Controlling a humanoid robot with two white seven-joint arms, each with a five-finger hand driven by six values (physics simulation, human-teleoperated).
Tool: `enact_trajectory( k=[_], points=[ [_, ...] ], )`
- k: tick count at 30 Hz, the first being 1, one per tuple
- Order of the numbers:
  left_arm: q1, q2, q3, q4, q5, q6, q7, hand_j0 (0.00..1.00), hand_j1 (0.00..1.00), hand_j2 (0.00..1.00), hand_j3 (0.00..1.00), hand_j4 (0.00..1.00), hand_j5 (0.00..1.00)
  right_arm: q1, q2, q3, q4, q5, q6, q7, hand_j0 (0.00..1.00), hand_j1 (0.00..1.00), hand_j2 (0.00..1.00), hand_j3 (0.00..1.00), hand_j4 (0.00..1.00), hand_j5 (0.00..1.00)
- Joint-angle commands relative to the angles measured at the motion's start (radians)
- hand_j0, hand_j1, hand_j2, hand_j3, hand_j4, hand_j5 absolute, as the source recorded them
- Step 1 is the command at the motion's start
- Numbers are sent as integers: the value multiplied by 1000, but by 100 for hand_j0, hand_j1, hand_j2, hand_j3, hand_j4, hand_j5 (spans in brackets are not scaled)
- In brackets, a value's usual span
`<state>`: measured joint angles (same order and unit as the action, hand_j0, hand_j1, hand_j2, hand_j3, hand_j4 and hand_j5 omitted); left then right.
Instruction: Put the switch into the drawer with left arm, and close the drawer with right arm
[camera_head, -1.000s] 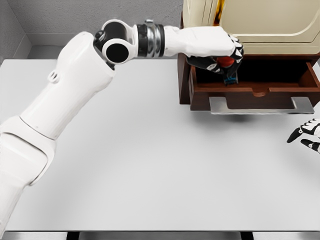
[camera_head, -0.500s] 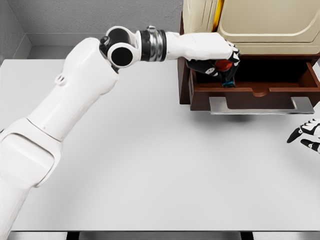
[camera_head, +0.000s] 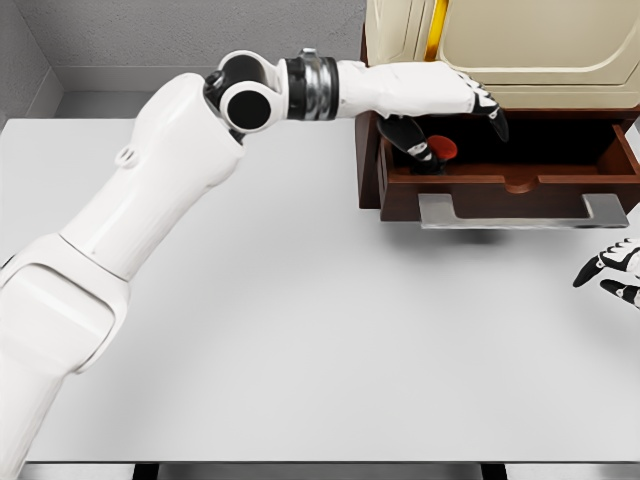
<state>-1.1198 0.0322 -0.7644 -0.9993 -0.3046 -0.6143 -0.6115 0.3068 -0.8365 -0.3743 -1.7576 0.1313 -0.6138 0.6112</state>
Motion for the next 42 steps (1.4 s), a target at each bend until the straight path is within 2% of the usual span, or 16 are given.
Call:
enact_trajectory(
  k=[1,5,11,14,18,22,25,28,30,31,33,34,37,38,40,42],
  points=[
    [0,-11,0,-2,5,3,1,89,89,89,89,89,89,0,-1,0,0,-7,3,0,50,50,50,50,50,50],
    [-8,-32,-50,-7,-7,3,1,89,89,89,89,89,89,0,-1,2,0,-7,3,0,50,50,50,50,50,50],
    [-20,-32,-55,-10,-5,3,1,90,90,90,90,90,90,0,1,11,0,-7,3,0,51,51,51,51,51,51],
    [-44,-32,-55,-16,2,3,1,99,99,99,99,99,99,0,1,15,0,-7,3,0,51,51,51,51,51,51],
    [-66,-32,-50,-62,41,3,1,100,100,100,100,100,100,0,1,15,0,-7,3,0,50,50,50,50,50,50],
    [-80,-24,-46,-116,88,3,1,100,100,100,100,100,100,-2,1,14,0,-7,3,0,43,43,43,43,43,43],
    [-75,92,-46,-246,179,3,1,100,100,100,100,100,100,-5,1,12,0,-7,3,0,42,42,42,42,42,42],
    [-60,284,-44,-418,312,3,1,100,100,100,100,100,100,-9,1,11,0,-7,3,0,42,42,42,42,42,42],
    [-22,439,-32,-437,423,3,1,100,100,100,100,100,100,-11,1,9,0,-7,3,0,43,43,43,43,43,43],
    [24,543,-6,-437,449,3,1,100,100,100,100,100,100,-11,1,9,0,-7,3,0,43,43,43,43,43,43],
    [74,725,28,-432,461,3,1,100,100,100,100,100,100,-15,1,6,0,-7,3,0,44,44,44,44,44,44],
    [112,773,69,-432,461,3,1,100,100,100,100,100,100,-17,1,6,0,-9,3,0,44,44,44,44,44,44],
    [225,762,71,-397,443,3,1,100,100,100,100,100,100,-21,-1,6,0,-22,3,0,45,45,45,45,45,45],
    [232,736,76,-372,441,3,1,100,100,100,100,100,100,-21,-1,6,0,-22,3,0,45,45,45,45,45,45],
    [236,716,69,-371,365,3,1,100,100,100,100,100,100,-23,-1,6,0,-25,3,0,45,45,45,45,45,45],
    [236,689,66,-380,348,3,1,100,100,100,100,100,100,-29,-1,6,0,-25,3,0,45,45,45,45,45,45]
  ],
)
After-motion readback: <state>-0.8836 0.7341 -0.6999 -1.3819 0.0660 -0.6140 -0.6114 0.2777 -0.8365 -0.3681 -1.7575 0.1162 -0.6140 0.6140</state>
